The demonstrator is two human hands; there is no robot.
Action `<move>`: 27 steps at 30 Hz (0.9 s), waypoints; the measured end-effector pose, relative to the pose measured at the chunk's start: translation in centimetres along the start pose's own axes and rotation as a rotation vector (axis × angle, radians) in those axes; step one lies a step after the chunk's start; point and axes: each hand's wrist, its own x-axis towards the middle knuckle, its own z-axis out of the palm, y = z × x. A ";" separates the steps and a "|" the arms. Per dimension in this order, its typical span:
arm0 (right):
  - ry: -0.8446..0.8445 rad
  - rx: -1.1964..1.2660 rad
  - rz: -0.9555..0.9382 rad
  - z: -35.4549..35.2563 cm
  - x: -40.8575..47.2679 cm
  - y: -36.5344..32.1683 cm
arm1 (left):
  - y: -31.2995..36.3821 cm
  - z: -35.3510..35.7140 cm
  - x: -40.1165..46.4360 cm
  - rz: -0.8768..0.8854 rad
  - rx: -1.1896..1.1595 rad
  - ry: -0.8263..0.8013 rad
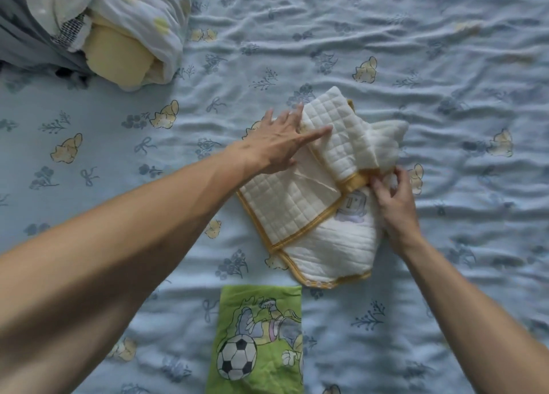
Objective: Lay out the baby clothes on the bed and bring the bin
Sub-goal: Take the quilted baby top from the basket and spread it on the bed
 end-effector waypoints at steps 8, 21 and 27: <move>-0.024 0.011 0.045 0.3 -0.3 1.2 | 0.7 1.0 1.1 -0.066 -0.049 0.229; -0.254 -0.027 0.154 5.3 4.8 -9.2 | -4.0 -1.8 -4.8 -0.293 -0.179 0.694; 0.064 -0.782 -0.066 4.1 5.8 -7.3 | -3.0 0.4 -3.7 -0.335 -0.036 0.346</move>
